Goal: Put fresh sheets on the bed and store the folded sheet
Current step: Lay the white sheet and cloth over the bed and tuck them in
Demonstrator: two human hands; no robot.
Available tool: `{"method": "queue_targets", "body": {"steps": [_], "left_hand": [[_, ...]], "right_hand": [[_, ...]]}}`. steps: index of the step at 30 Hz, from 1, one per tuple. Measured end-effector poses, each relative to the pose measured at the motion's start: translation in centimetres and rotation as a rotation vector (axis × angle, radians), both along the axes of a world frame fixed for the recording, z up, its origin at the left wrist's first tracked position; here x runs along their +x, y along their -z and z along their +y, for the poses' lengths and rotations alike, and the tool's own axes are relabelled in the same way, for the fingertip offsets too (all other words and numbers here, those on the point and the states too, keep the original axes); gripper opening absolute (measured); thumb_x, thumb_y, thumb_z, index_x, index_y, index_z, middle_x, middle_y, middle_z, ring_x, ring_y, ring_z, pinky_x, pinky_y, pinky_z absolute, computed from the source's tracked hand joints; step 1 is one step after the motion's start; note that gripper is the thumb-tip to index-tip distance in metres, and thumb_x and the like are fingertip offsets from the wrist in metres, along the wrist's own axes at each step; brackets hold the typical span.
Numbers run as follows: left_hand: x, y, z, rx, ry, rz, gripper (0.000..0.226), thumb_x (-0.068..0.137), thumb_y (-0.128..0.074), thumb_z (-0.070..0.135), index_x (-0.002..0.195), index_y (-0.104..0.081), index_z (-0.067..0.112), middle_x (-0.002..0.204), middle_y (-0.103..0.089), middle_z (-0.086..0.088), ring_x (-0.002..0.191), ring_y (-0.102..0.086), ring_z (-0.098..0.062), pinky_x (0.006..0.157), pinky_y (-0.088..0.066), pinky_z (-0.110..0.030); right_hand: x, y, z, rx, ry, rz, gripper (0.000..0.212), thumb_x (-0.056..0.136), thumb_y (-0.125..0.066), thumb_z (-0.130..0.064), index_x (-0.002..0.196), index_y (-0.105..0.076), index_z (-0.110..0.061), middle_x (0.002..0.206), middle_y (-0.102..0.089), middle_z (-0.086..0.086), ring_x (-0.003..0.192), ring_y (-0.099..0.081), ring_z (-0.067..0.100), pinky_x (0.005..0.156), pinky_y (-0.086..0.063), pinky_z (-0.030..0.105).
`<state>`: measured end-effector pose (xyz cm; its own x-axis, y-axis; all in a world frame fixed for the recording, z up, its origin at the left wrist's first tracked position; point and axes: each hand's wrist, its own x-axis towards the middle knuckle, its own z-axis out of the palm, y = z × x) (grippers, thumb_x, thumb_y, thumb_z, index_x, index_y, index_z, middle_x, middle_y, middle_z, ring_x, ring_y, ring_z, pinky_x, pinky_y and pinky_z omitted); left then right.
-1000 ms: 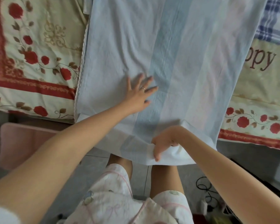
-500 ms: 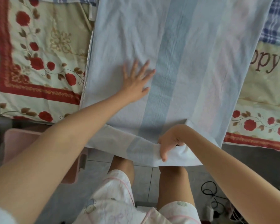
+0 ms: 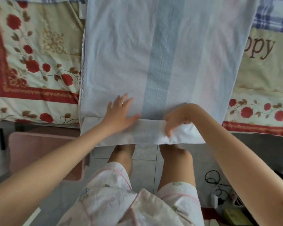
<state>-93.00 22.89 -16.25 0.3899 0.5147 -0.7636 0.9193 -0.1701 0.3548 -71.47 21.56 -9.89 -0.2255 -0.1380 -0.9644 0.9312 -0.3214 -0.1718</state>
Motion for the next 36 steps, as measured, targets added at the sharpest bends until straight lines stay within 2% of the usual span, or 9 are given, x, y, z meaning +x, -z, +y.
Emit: {"method": "queue_targets", "body": {"steps": [3, 9, 14, 18, 21, 23, 27, 31, 36], "left_hand": [[0.8, -3.3, -3.1, 0.074, 0.163, -0.231, 0.090, 0.065, -0.035, 0.084, 0.129, -0.045, 0.021, 0.124, -0.058, 0.002, 0.116, -0.054, -0.017, 0.114, -0.011, -0.049], [2.1, -2.0, -4.1, 0.554, 0.150, -0.267, 0.070, 0.058, -0.076, 0.036, 0.119, -0.051, 0.015, 0.097, -0.065, -0.007, 0.086, -0.065, -0.027, 0.097, -0.038, -0.046], [-0.3, -2.2, 0.5, 0.084, 0.271, -0.100, 0.085, 0.061, -0.072, 0.055, 0.135, -0.035, 0.034, 0.116, -0.059, 0.010, 0.106, -0.056, -0.016, 0.095, -0.032, -0.042], [-2.0, -3.4, 5.5, -0.420, 0.164, -0.089, 0.053, 0.066, -0.079, 0.045, 0.112, -0.056, 0.030, 0.106, -0.062, 0.014, 0.098, -0.058, -0.009, 0.090, -0.045, -0.033], [-2.2, -4.8, 9.3, -0.494, 0.107, -0.051, 0.023, 0.074, -0.074, 0.017, 0.094, -0.064, 0.013, 0.093, -0.065, 0.001, 0.083, -0.063, -0.012, 0.071, -0.050, -0.025], [-1.2, -6.3, 13.6, -0.448, 0.060, -0.098, 0.013, 0.072, -0.071, 0.008, 0.083, -0.064, 0.011, 0.077, -0.063, 0.000, 0.066, -0.059, -0.006, 0.057, -0.044, -0.021], [3.7, -9.3, 23.6, -0.241, 0.163, -0.137, 0.030, 0.061, -0.073, 0.021, 0.088, -0.067, 0.009, 0.082, -0.065, -0.003, 0.066, -0.057, -0.006, 0.058, -0.045, -0.021], [9.6, -7.3, 31.4, 0.145, 0.264, -0.100, 0.028, 0.072, -0.075, 0.014, 0.096, -0.060, 0.009, 0.092, -0.062, -0.002, 0.082, -0.058, -0.017, 0.063, -0.041, -0.029], [11.5, 0.9, 34.2, 0.491, 0.354, 0.196, 0.034, 0.085, -0.057, 0.024, 0.117, -0.048, 0.028, 0.107, -0.057, -0.005, 0.105, -0.048, -0.023, 0.094, -0.028, -0.038]], "right_hand": [[1.5, -0.8, 1.2, 0.028, 0.066, -0.021, 0.033, 0.084, -0.064, -0.020, 0.114, -0.049, -0.017, 0.113, -0.053, 0.006, 0.098, -0.050, 0.023, 0.079, -0.040, 0.030], [3.9, -1.8, 3.4, 0.007, 0.161, 0.001, 0.022, 0.086, -0.065, -0.014, 0.105, -0.054, -0.014, 0.089, -0.061, 0.001, 0.076, -0.060, 0.014, 0.061, -0.047, 0.022], [4.7, -2.1, 5.0, 0.062, 0.143, -0.005, 0.020, 0.083, -0.068, -0.012, 0.095, -0.053, -0.018, 0.092, -0.060, 0.002, 0.076, -0.059, 0.014, 0.058, -0.046, 0.021], [4.5, -2.2, 5.4, 0.044, 0.091, 0.032, 0.034, 0.082, -0.068, -0.013, 0.114, -0.057, -0.013, 0.097, -0.063, 0.002, 0.083, -0.060, 0.015, 0.065, -0.047, 0.022], [5.2, -2.4, 5.6, -0.024, 0.167, 0.039, 0.021, 0.085, -0.065, -0.011, 0.104, -0.057, -0.013, 0.091, -0.064, 0.001, 0.075, -0.063, 0.012, 0.062, -0.050, 0.020], [6.9, -2.9, 6.9, -0.029, 0.279, 0.023, 0.010, 0.086, -0.063, -0.007, 0.094, -0.057, -0.012, 0.082, -0.067, 0.003, 0.062, -0.066, 0.011, 0.055, -0.053, 0.021], [11.0, -4.6, 13.4, 0.130, 0.389, -0.063, 0.005, 0.085, -0.061, -0.003, 0.087, -0.059, -0.007, 0.069, -0.068, 0.007, 0.052, -0.066, 0.014, 0.047, -0.053, 0.023], [15.5, -2.8, 21.2, 0.450, 0.257, -0.181, 0.030, 0.082, -0.069, -0.023, 0.107, -0.060, -0.009, 0.095, -0.064, 0.007, 0.092, -0.062, 0.025, 0.079, -0.048, 0.031], [20.1, 4.9, 22.8, 0.883, -0.098, -0.494, 0.059, 0.085, -0.061, -0.050, 0.135, -0.046, -0.022, 0.137, -0.044, 0.007, 0.128, -0.039, 0.028, 0.107, -0.029, 0.043]]}}
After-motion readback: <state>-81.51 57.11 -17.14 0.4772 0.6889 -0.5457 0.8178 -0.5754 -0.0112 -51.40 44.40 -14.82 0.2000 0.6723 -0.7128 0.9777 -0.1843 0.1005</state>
